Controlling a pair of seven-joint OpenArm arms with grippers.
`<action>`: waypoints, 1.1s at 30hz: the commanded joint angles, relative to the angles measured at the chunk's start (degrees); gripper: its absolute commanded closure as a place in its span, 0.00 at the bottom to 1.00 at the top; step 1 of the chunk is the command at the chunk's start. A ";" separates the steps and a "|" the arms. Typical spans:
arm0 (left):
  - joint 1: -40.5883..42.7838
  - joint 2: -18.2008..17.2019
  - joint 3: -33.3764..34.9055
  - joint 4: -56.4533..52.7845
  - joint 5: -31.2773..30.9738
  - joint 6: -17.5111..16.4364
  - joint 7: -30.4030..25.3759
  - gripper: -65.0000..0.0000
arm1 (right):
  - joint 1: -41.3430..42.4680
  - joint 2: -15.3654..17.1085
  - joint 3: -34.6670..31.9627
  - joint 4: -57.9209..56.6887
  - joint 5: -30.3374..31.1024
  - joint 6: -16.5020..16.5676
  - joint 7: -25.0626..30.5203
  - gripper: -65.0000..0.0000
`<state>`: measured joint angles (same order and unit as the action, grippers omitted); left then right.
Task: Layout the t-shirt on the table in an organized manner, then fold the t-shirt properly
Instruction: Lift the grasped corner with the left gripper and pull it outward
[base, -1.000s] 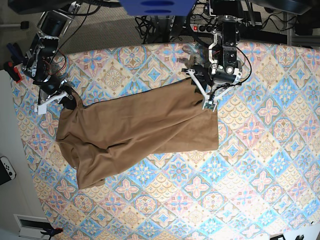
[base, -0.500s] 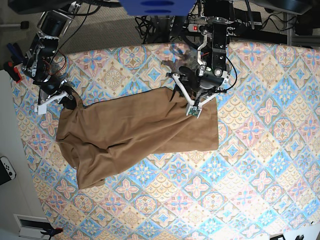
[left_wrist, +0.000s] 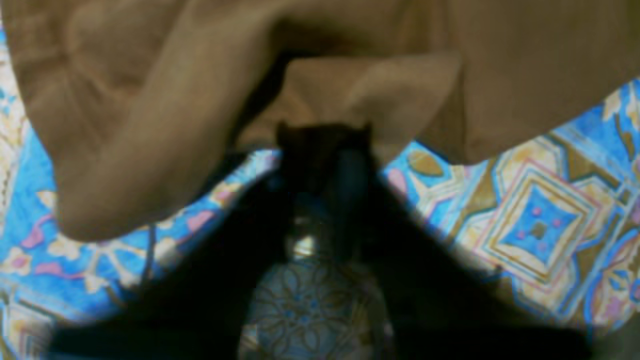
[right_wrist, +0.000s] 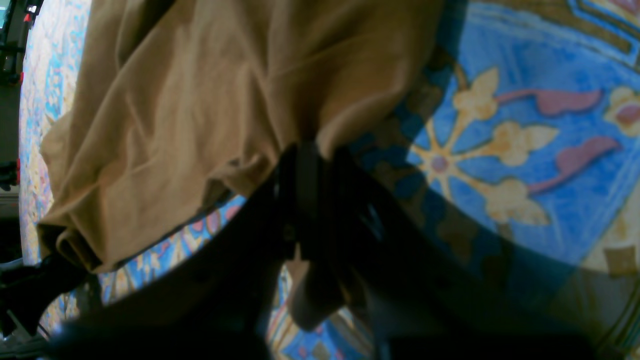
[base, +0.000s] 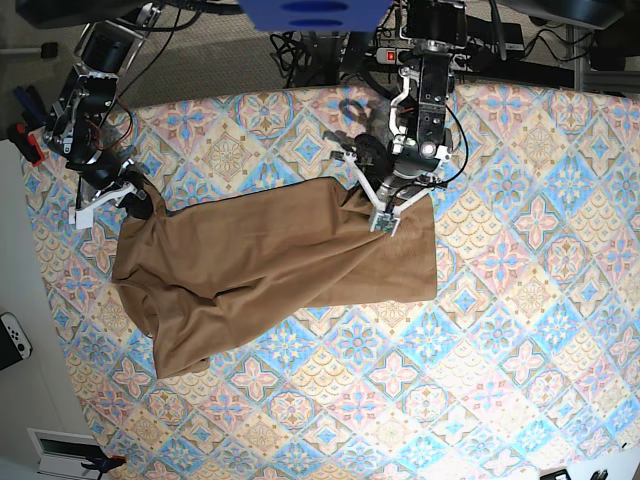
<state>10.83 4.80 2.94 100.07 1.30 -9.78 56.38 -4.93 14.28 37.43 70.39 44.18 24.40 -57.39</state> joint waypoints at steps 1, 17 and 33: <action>-0.41 0.52 -0.17 1.86 -0.20 0.15 0.28 1.00 | -0.30 0.27 -0.20 0.07 -2.03 -0.45 -3.32 1.00; 1.43 0.43 0.27 18.30 0.06 1.56 0.72 1.00 | 0.05 0.27 -0.20 0.07 -2.03 -0.45 -3.32 1.00; -4.37 4.04 -8.43 21.47 -3.37 1.65 -8.34 1.00 | 0.14 0.27 -0.11 -0.37 -2.03 -0.45 -2.97 1.00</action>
<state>7.11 8.51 -5.65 120.44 -1.17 -7.75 49.01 -4.73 14.31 37.45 70.06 44.21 24.43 -57.54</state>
